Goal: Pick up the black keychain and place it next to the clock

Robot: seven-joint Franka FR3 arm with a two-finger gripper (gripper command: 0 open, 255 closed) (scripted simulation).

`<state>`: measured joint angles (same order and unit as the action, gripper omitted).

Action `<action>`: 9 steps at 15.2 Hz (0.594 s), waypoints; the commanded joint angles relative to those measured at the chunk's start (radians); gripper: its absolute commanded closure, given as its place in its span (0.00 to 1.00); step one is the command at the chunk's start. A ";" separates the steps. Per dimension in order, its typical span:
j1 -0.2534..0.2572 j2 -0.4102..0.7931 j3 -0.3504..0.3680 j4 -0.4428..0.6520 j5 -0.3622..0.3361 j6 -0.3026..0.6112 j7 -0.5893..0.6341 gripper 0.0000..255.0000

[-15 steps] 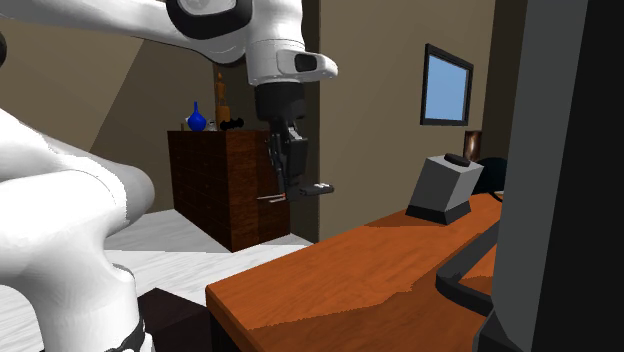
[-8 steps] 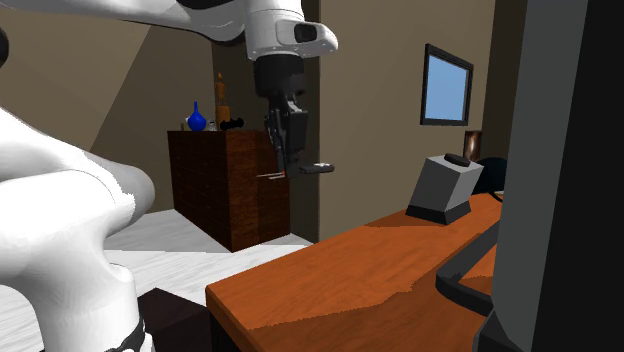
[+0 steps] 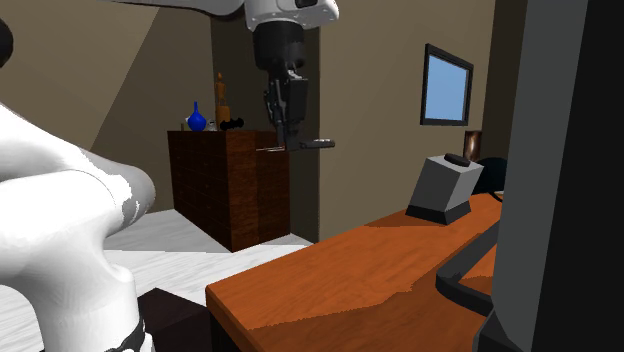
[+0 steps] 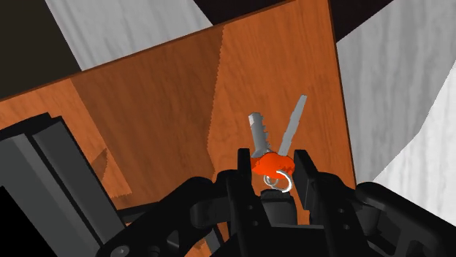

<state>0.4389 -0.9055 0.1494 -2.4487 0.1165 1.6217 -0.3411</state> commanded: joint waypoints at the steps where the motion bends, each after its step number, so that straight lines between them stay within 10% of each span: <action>1: -0.002 0.008 -0.003 0.033 -0.003 -0.026 0.000 1.00; 9: -0.010 0.207 0.066 0.194 0.016 0.018 0.061 1.00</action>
<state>0.4316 -0.7364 0.2042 -2.2774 0.1312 1.6238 -0.2887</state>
